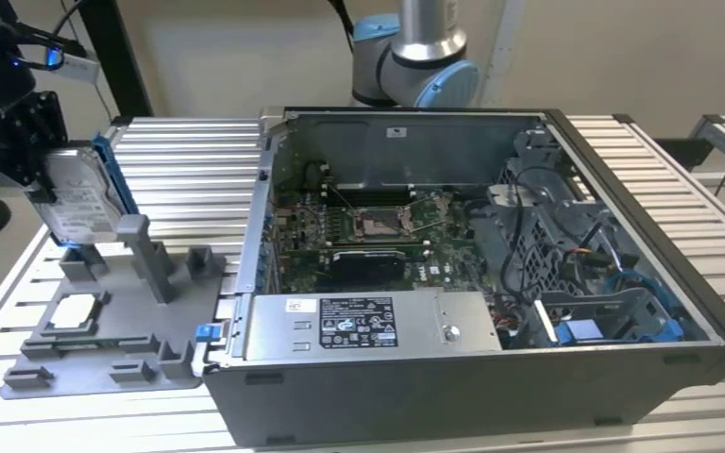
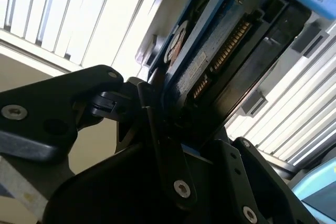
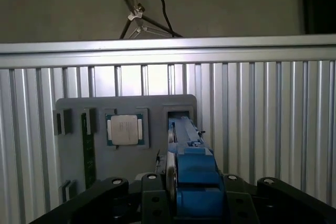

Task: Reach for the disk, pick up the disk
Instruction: 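Pick up the disk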

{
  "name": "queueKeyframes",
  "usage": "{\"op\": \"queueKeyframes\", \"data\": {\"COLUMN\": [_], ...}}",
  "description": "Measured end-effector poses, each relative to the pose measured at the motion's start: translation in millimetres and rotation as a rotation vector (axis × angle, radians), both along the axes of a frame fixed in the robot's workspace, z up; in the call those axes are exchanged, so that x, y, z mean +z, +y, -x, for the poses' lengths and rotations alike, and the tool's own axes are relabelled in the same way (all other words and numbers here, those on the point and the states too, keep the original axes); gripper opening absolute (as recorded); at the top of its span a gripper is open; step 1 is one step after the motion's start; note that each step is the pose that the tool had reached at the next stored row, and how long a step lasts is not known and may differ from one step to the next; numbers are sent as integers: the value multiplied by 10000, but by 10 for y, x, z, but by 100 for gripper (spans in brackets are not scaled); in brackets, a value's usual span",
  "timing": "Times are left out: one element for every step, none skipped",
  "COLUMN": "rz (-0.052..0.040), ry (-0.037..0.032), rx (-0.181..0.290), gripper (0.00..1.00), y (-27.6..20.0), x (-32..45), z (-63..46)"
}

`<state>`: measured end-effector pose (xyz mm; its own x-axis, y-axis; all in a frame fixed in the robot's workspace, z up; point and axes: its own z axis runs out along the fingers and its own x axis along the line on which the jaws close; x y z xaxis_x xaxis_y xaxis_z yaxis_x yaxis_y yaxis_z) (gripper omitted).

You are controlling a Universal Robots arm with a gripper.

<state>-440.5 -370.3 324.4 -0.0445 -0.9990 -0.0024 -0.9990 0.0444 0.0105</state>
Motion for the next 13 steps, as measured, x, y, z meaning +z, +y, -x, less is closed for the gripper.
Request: {"op": "queueKeyframes", "data": {"rz": [0, 0, 1, 1, 0, 1, 1, 0, 0, 0, 1, 1, 1], "ry": [0, 0, 1, 2, 1, 1, 1, 0, 0, 0, 1, 2, 2], "rx": [0, 0, 0, 0, 0, 0, 0, 0, 0, 0, 0, 0, 0], "gripper": [0, 0, 0, 0, 0, 0, 0, 0, 0, 0, 0, 0, 0], "y": [0, 0, 0, 0, 0, 0, 0, 0, 0, 0, 0, 0, 0], "x": [13, 26, 39, 53, 66, 80, 92, 104, 127, 141, 154, 167, 180], "z": [0, 0, 0, 0, 0, 0, 0, 0, 0, 0, 0, 0, 0]}}
